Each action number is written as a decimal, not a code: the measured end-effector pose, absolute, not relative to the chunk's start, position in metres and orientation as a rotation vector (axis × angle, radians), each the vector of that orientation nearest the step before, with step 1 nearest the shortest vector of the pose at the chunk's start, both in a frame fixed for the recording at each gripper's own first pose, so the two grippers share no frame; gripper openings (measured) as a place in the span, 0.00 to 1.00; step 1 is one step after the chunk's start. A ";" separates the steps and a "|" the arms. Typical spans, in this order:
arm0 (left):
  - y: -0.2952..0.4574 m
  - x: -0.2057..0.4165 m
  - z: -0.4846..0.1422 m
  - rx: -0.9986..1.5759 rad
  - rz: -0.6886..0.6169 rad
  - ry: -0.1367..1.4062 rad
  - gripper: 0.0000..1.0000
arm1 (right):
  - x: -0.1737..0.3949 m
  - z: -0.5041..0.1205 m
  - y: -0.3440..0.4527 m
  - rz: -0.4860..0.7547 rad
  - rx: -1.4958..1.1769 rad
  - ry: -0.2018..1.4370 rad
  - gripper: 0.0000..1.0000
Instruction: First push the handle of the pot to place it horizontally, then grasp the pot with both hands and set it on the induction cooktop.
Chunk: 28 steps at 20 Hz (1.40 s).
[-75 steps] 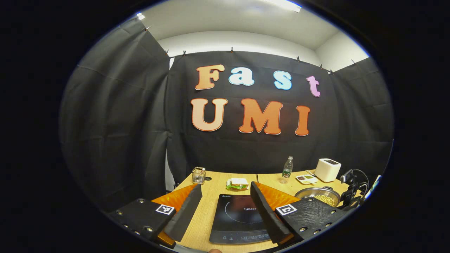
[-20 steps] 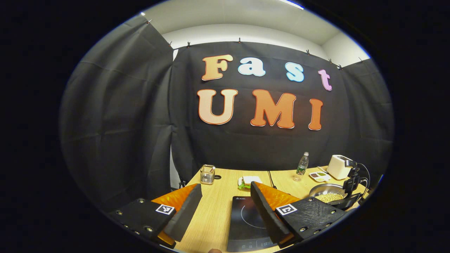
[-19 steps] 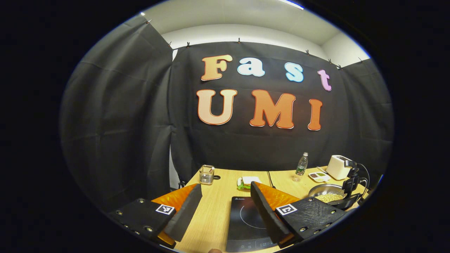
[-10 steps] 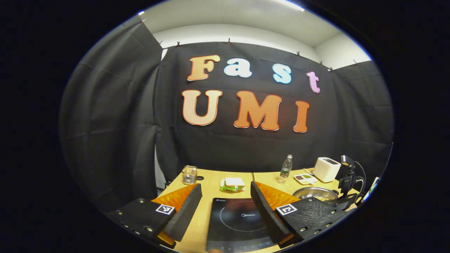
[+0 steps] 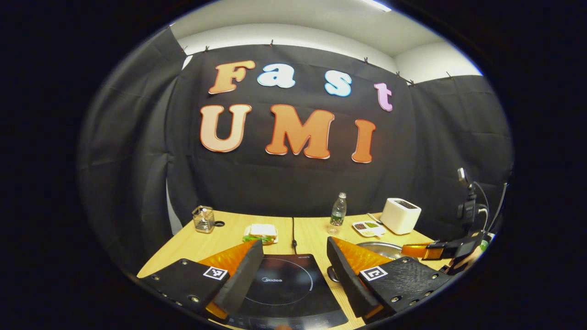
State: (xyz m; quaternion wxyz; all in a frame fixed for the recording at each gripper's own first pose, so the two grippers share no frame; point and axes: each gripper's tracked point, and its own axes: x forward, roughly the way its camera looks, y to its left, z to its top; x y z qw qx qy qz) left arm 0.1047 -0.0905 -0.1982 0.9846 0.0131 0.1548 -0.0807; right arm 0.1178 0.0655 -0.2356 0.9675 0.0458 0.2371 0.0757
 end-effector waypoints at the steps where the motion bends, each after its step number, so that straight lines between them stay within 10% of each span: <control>1: -0.103 0.108 -0.209 0.026 -0.183 0.328 0.89 | 0.119 -0.229 0.049 0.129 0.085 0.469 0.17; 12: -0.165 0.137 -0.300 -0.031 -0.237 0.492 0.89 | 0.132 -0.230 -0.062 -0.048 0.057 0.439 0.31; 19: -0.186 0.148 -0.358 0.051 -0.248 0.596 0.90 | 0.153 -0.278 -0.073 -0.066 0.066 0.507 0.83; 28: -0.195 0.152 -0.422 0.071 -0.224 0.719 0.90 | 0.178 -0.307 -0.085 -0.106 0.012 0.517 0.94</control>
